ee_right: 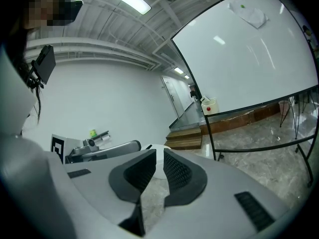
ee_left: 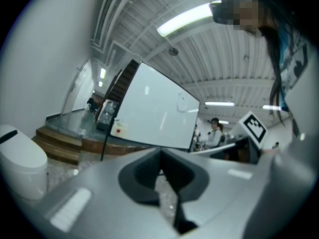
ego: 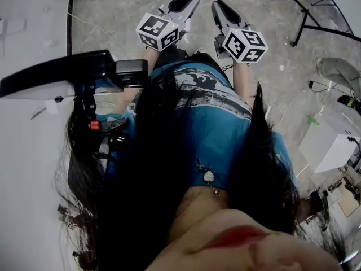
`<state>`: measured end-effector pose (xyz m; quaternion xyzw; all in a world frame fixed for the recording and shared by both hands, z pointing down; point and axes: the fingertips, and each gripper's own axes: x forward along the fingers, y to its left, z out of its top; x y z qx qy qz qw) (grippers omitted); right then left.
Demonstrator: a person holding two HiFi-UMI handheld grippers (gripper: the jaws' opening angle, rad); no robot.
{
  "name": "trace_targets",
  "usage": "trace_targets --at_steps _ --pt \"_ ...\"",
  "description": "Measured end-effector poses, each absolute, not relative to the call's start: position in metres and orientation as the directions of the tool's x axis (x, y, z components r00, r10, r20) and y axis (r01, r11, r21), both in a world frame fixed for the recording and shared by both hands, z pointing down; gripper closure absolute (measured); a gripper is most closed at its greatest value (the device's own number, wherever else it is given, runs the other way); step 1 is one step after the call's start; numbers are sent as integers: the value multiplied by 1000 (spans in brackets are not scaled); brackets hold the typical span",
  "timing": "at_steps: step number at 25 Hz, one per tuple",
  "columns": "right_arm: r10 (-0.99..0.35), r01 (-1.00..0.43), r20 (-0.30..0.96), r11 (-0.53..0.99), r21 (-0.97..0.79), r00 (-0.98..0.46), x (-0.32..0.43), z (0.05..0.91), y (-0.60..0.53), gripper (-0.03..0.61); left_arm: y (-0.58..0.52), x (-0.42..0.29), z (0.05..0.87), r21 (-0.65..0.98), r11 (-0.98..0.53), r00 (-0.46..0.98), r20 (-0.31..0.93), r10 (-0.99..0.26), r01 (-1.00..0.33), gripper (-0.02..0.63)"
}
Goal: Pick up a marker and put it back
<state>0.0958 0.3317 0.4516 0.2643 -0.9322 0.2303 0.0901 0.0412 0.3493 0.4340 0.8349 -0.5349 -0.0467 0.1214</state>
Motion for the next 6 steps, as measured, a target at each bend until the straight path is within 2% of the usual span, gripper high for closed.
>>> trace_targets --at_steps 6 --pt "-445 -529 290 755 -387 -847 111 450 318 526 338 56 432 252 -391 417 58 -907 -885 612"
